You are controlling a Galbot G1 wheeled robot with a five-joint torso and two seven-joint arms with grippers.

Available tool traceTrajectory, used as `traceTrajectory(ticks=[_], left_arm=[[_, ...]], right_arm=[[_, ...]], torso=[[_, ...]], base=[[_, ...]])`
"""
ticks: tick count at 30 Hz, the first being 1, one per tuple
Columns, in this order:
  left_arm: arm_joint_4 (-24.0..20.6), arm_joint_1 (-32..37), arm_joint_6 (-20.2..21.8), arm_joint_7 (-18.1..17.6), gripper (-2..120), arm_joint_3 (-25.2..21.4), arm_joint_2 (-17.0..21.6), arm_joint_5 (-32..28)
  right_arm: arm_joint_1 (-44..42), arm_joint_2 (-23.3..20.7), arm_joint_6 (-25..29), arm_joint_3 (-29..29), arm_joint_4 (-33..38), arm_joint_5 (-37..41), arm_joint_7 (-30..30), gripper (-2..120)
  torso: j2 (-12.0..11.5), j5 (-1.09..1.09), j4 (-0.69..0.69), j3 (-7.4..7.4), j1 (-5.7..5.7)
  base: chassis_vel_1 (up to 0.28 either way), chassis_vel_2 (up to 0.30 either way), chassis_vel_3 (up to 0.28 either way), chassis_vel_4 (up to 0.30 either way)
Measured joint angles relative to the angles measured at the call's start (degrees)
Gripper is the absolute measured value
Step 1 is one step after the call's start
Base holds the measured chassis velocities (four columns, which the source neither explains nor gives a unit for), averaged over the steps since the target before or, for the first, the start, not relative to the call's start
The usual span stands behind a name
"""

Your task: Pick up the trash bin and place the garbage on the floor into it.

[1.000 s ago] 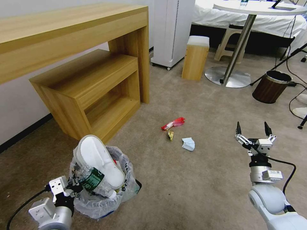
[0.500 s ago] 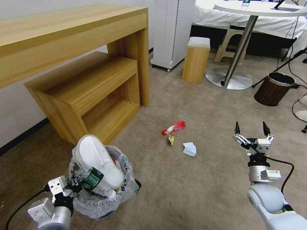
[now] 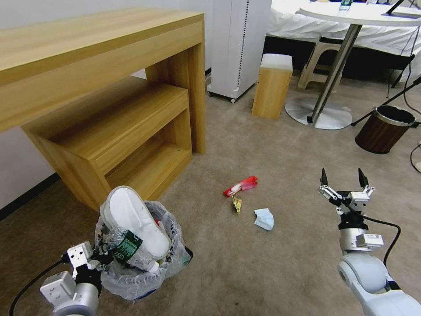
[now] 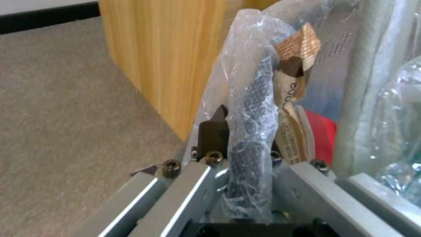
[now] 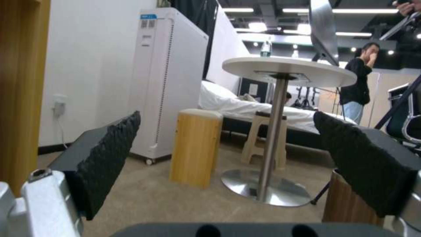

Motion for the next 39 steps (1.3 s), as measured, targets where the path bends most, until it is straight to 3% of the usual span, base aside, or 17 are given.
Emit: traceTrajectory(ticks=[15,20,27,33,39], left_arm=[[0.17,-0.04,0.07,-0.14,1,-0.08,0.63,-0.38],[-0.65,0.87,2.37,-0.97,1,-0.01,1.16,-1.26],[-5.56,3.71,8.74,-4.09,1,1.05,2.88,-5.52],[-8.54,5.6,11.0,-6.0,1,1.65,4.37,-7.66],[-8.7,5.73,11.76,-6.72,1,0.99,6.65,-9.55]], right_arm=[[0.08,0.35,0.83,-0.66,-0.09,-0.18,-0.14,100],[-0.6,-0.05,0.6,-1.07,0.95,2.11,-0.61,100],[-2.48,-1.89,-5.94,-2.21,4.7,5.55,1.0,100],[-3.16,-2.5,-7.27,-2.64,5.4,4.71,1.54,100],[-3.52,-3.01,-7.51,-3.77,5.41,4.26,1.33,100]], torso=[[0.0,0.0,0.01,0.01,0.0],[0.0,0.0,0.0,0.02,0.01],[0.0,0.01,0.0,-0.01,0.0],[0.0,0.0,0.0,-0.01,0.0],[0.0,0.0,0.0,0.0,0.0]], base=[[-0.13,0.142,0.128,-0.136],[-0.013,0.013,0.028,-0.032],[0.0,0.0,0.0,0.0],[0.0,0.0,0.0,0.0],[0.0,0.0,0.0,0.0]])
